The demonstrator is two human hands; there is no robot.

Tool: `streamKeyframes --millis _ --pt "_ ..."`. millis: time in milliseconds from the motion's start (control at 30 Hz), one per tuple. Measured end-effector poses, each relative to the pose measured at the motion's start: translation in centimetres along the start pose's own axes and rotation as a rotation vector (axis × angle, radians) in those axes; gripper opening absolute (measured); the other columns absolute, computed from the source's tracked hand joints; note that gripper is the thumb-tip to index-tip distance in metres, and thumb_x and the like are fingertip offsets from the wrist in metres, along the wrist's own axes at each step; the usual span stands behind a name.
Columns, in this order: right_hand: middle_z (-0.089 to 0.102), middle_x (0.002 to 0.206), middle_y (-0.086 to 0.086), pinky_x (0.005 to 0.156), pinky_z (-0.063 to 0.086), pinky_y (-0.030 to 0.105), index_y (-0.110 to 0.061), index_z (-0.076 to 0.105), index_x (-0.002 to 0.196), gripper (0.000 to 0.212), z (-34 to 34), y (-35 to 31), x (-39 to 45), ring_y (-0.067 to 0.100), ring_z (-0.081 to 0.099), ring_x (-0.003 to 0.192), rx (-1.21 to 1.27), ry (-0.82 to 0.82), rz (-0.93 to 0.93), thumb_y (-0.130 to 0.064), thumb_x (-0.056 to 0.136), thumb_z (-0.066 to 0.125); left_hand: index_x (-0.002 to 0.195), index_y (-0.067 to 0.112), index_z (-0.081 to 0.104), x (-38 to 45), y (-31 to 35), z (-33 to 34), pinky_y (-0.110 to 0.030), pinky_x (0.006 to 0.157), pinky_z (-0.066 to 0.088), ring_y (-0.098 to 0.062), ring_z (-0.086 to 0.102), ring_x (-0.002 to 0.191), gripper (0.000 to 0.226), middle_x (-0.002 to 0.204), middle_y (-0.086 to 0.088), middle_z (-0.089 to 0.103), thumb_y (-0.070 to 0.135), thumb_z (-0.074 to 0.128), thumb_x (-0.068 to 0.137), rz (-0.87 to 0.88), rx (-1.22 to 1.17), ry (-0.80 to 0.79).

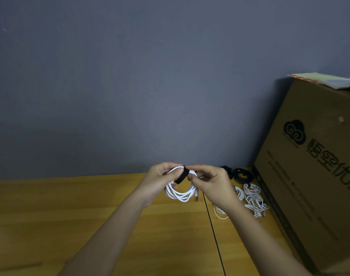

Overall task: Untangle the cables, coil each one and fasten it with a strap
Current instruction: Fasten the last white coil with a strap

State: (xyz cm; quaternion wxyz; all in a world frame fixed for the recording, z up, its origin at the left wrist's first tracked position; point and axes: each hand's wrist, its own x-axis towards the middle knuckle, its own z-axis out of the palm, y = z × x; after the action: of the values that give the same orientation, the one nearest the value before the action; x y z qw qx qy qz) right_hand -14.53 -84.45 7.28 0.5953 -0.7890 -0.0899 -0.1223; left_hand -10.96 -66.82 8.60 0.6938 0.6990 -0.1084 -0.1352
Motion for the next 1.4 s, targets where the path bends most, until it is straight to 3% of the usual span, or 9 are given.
streamKeyframes --millis 300,500,600,700,834,1000,1134,1267,1400 --pt "0.072 0.071 0.002 0.050 0.056 0.045 -0.035 0.072 0.097 0.030 0.5 -0.1 0.1 0.029 0.060 0.044 -0.001 -0.009 0.015 -0.007 0.086 0.068 0.101 0.013 0.066 0.1 -0.2 -0.9 -0.021 0.061 0.053 -0.008 0.070 0.083 0.021 0.092 0.002 0.075 0.007 0.073 0.081 -0.031 -0.015 -0.066" --pt "0.067 0.067 0.001 0.047 0.048 0.042 -0.034 0.071 0.101 0.028 1.3 -0.3 0.2 0.020 0.052 0.045 -0.018 0.004 0.037 -0.009 0.089 0.065 0.086 0.015 0.056 0.6 -0.8 -0.5 -0.025 0.052 0.053 -0.008 0.065 0.074 0.025 0.088 -0.004 0.071 0.004 0.076 0.078 0.085 0.208 0.019" --pt "0.070 0.075 -0.002 0.048 0.050 0.041 -0.029 0.071 0.105 0.026 1.4 -0.3 0.4 0.021 0.056 0.050 -0.022 0.013 0.044 -0.010 0.089 0.065 0.088 0.020 0.058 0.7 -1.2 -0.4 -0.027 0.051 0.054 -0.009 0.065 0.076 0.025 0.093 -0.001 0.069 0.010 0.077 0.076 0.132 0.283 0.084" --pt "0.073 0.085 -0.001 0.049 0.051 0.032 -0.024 0.070 0.105 0.023 1.3 -0.1 0.3 0.008 0.060 0.053 -0.025 0.011 0.039 -0.009 0.088 0.066 0.094 0.022 0.059 0.8 -1.4 -0.3 -0.027 0.053 0.055 -0.010 0.067 0.074 0.028 0.093 0.003 0.071 0.010 0.077 0.076 0.119 0.280 0.097" --pt "0.072 0.078 0.002 0.046 0.051 0.044 -0.024 0.071 0.101 0.019 1.1 0.3 0.0 0.031 0.057 0.049 0.001 0.017 0.048 -0.010 0.088 0.067 0.094 0.021 0.062 0.7 -1.3 -0.1 -0.025 0.056 0.055 -0.006 0.067 0.071 0.031 0.092 0.004 0.072 0.003 0.078 0.075 0.070 0.175 0.056" --pt "0.067 0.086 0.006 0.045 0.051 0.044 -0.014 0.071 0.104 0.019 1.0 0.6 0.0 0.023 0.054 0.044 0.000 0.008 0.034 -0.006 0.087 0.066 0.105 0.021 0.066 0.4 -1.1 -0.3 -0.020 0.060 0.052 -0.008 0.070 0.088 0.024 0.099 0.005 0.073 0.013 0.073 0.083 0.020 0.072 -0.023" --pt "0.063 0.095 0.002 0.053 0.055 0.040 -0.015 0.072 0.100 0.018 1.0 0.6 0.0 0.020 0.061 0.052 0.021 -0.010 0.020 -0.005 0.086 0.067 0.103 0.018 0.069 0.4 -1.4 -0.2 -0.020 0.057 0.051 -0.009 0.070 0.086 0.017 0.094 0.004 0.074 0.014 0.070 0.086 0.003 0.045 -0.020" --pt "0.069 0.086 0.002 0.057 0.053 0.035 -0.017 0.070 0.100 0.018 1.0 1.4 -0.4 0.039 0.063 0.066 0.098 -0.027 0.096 -0.006 0.087 0.067 0.098 0.018 0.063 0.5 -2.4 0.2 -0.022 0.052 0.049 -0.011 0.071 0.078 0.016 0.099 0.006 0.072 0.014 0.071 0.085 0.003 0.040 -0.003" --pt "0.064 0.093 0.001 0.046 0.047 0.032 -0.022 0.065 0.104 0.020 1.9 2.8 -1.2 0.017 0.058 0.056 0.171 0.095 0.155 -0.010 0.088 0.066 0.088 0.015 0.058 1.0 -3.7 1.4 -0.020 0.056 0.045 -0.009 0.066 0.064 0.009 0.084 0.004 0.071 0.010 0.066 0.088 0.055 0.085 0.079"
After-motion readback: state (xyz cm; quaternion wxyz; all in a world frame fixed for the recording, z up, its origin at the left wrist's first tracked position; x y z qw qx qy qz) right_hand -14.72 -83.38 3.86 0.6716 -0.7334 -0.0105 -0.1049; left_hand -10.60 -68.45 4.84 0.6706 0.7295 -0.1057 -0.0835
